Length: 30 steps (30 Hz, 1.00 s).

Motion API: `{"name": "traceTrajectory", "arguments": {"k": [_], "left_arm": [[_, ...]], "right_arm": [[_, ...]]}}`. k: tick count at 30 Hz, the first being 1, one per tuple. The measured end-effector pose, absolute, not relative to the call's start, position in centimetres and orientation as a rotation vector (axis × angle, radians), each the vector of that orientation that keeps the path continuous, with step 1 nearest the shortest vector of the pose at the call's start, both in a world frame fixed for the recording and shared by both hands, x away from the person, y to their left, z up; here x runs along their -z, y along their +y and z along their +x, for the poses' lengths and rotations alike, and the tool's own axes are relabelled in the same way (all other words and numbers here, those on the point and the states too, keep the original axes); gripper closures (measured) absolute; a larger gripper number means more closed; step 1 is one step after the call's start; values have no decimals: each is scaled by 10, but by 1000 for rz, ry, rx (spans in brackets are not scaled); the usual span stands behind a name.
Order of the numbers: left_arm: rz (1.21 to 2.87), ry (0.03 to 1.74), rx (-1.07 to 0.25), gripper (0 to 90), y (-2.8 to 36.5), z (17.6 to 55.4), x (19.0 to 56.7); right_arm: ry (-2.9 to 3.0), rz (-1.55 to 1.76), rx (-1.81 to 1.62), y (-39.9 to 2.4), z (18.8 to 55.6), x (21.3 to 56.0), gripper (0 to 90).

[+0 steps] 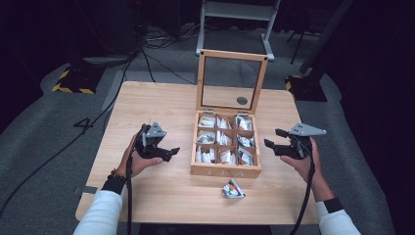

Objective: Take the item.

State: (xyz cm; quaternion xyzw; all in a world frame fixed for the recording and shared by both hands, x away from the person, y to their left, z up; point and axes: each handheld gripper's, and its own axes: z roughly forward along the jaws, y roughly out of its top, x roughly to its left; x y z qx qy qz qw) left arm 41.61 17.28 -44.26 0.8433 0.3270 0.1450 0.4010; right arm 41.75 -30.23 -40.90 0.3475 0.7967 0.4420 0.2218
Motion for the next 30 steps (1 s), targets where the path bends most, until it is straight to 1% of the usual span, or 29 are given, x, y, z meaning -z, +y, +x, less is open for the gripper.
{"name": "traceTrajectory", "arguments": {"k": [1, 3, 8, 17, 26, 30], "left_arm": [[2140, 821, -389, 181, 171, 419, 441], [2139, 826, -372, 184, 166, 426, 439], [2120, 824, -389, 195, 156, 442, 432], [2087, 835, -396, 209, 142, 469, 421], [2072, 898, -407, 220, 128, 502, 414], [2058, 937, -410, 233, 116, 516, 415]], "right_arm": [[2199, 966, -1222, -302, 421, 409, 341], [2195, 962, -1219, -301, 426, 408, 354], [2200, 979, -1192, -295, 443, 407, 369], [2199, 1007, -1168, -286, 469, 399, 368], [2192, 1053, -1162, -278, 494, 392, 360], [2197, 1083, -1160, -272, 508, 395, 358]]}}
